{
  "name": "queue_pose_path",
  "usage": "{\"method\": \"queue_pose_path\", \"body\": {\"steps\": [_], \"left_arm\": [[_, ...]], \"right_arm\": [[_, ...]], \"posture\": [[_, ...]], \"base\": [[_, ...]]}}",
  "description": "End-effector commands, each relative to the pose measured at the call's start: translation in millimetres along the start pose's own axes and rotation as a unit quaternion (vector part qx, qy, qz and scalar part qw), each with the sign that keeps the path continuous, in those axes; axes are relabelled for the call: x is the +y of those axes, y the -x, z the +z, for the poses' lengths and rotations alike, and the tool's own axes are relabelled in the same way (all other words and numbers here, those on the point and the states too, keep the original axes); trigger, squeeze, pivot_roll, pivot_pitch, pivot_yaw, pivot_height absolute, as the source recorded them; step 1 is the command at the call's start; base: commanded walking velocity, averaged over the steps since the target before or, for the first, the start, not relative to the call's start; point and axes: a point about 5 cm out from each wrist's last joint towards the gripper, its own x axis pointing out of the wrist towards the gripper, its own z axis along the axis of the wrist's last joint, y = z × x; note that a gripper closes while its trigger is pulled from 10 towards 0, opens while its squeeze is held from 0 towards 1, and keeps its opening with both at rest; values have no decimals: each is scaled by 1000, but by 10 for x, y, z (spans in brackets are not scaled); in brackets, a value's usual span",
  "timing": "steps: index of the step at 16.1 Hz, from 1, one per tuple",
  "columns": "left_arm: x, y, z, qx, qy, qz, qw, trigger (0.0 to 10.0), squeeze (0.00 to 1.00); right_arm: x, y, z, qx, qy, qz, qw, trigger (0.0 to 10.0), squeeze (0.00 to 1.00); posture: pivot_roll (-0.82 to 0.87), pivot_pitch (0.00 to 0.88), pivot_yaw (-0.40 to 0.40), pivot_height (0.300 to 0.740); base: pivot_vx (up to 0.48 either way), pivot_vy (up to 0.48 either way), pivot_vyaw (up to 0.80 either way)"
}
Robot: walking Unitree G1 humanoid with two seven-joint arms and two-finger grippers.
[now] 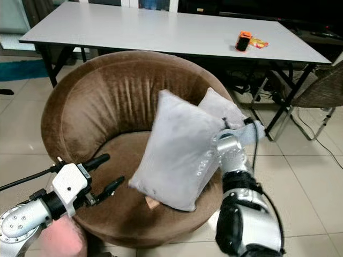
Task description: Move the pillow to the sofa from floor
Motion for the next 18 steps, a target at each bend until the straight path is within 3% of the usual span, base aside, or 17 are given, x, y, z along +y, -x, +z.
{"method": "queue_pose_path", "body": {"steps": [1, 2, 3, 5, 7, 12, 13, 15, 16, 18], "left_arm": [[-10, -14, 10, -4, 1, -11, 1000, 10000, 0], [-15, -15, 8, -4, 2, -14, 1000, 10000, 0], [-25, -16, 4, -3, 3, -16, 1000, 10000, 0], [-59, -12, -8, -1, 14, -27, 1000, 10000, 0], [-73, -10, -8, -2, 21, -31, 999, 10000, 0], [-93, -22, -3, -3, 24, -51, 998, 10000, 0], [-90, -26, -1, -4, 23, -49, 999, 10000, 0], [-95, -27, 2, -5, 24, -47, 999, 10000, 0], [-96, -24, 5, -7, 26, -38, 999, 10000, 0], [-60, -30, -3, -11, 42, 11, 999, 10000, 0]], "right_arm": [[37, -16, 31, -8, 27, 10, 1000, 10000, 0], [59, -15, -40, 6, 48, 29, 998, 10000, 137], [94, 1, -118, 20, 64, 64, 996, 10000, 1000], [151, 37, -237, 58, 33, 131, 989, 10000, 1000], [161, 35, -212, 50, 23, 138, 989, 10000, 1000], [155, -6, 77, 19, 41, 147, 988, 10000, 1000], [186, -4, 166, 2, 61, 162, 985, 10000, 0], [254, 30, 285, -16, 100, 200, 975, 10000, 0], [295, 78, 415, -58, 121, 226, 965, 10000, 0], [287, 198, 507, -66, 190, 267, 942, 10000, 0]], "posture": [[53, 0, -55, 740], [55, 0, -58, 740], [56, 0, -59, 740], [57, 0, -61, 740], [57, 0, -61, 740], [46, 0, -57, 740], [45, 0, -57, 740], [45, 0, -61, 740], [46, 0, -64, 740], [46, 0, -75, 740]], "base": [[0, 0, 0], [0, 0, 0], [0, 0, 0], [0, 0, 0], [0, 0, 0], [0, 0, 0], [0, 0, 0], [0, 0, 0], [0, 0, 0], [0, 0, 0]]}}
